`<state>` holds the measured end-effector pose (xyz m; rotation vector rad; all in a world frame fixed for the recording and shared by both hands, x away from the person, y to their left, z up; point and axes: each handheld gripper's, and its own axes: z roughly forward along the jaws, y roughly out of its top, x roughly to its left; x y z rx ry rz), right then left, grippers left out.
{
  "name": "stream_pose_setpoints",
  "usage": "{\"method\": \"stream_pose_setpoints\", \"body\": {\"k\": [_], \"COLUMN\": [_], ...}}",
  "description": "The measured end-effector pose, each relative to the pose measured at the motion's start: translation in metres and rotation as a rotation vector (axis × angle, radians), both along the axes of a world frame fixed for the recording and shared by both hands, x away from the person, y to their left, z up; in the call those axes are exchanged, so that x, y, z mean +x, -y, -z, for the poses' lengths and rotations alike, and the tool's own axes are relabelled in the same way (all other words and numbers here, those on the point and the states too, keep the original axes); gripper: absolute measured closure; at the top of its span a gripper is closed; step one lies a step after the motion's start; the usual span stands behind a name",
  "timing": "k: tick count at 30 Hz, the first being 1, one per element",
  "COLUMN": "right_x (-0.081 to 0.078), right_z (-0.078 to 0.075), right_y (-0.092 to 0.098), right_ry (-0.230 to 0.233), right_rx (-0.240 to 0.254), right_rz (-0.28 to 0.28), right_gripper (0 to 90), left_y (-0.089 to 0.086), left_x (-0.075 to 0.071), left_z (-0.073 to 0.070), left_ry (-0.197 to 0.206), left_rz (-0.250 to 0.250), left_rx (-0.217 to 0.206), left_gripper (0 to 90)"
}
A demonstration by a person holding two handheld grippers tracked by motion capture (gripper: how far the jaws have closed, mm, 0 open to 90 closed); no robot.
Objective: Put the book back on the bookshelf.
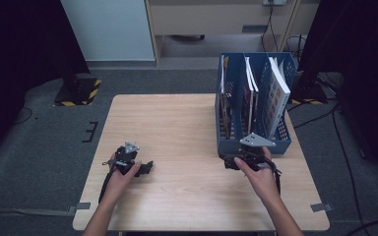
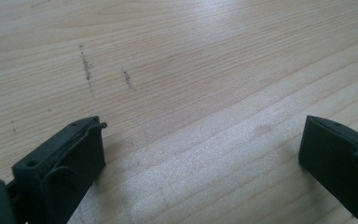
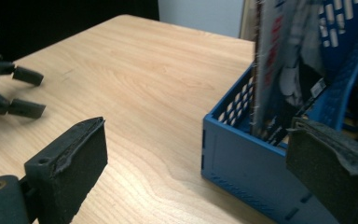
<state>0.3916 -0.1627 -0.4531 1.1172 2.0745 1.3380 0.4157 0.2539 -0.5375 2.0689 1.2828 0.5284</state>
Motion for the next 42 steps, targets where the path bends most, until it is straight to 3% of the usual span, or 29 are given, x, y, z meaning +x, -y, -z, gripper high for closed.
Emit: {"method": "stream_pose_setpoints", "body": {"k": [4,12,21,32,42], "right_x": [-0.001,-0.007,-0.007,0.001,0.014], "right_z": [0.004,0.019,0.034,0.053,0.067], "right_y": [-0.008,-0.027,-0.050,-0.075,-0.087], "right_ry": [-0.011,-0.031,-0.074,-0.131,-0.179], "right_rx": [-0.042,-0.065,-0.142,-0.176,-0.163], "right_rz": [-0.030,-0.086,-0.150,-0.184,-0.171], "right_gripper": [6.3,6.3,6.7,7.9,7.9], "left_y": [0.000,0.000,0.000,0.000,0.000], "left_x": [0.000,0.000,0.000,0.000,0.000], "left_z": [0.000,0.000,0.000,0.000,0.000], "left_ry": [0.000,0.000,-0.001,-0.001,-0.002], "left_rz": [0.000,-0.001,0.000,0.001,0.002], "left_rx": [0.000,0.001,-0.001,-0.001,-0.001], "left_gripper": [0.0,0.0,0.0,0.0,0.0]}}
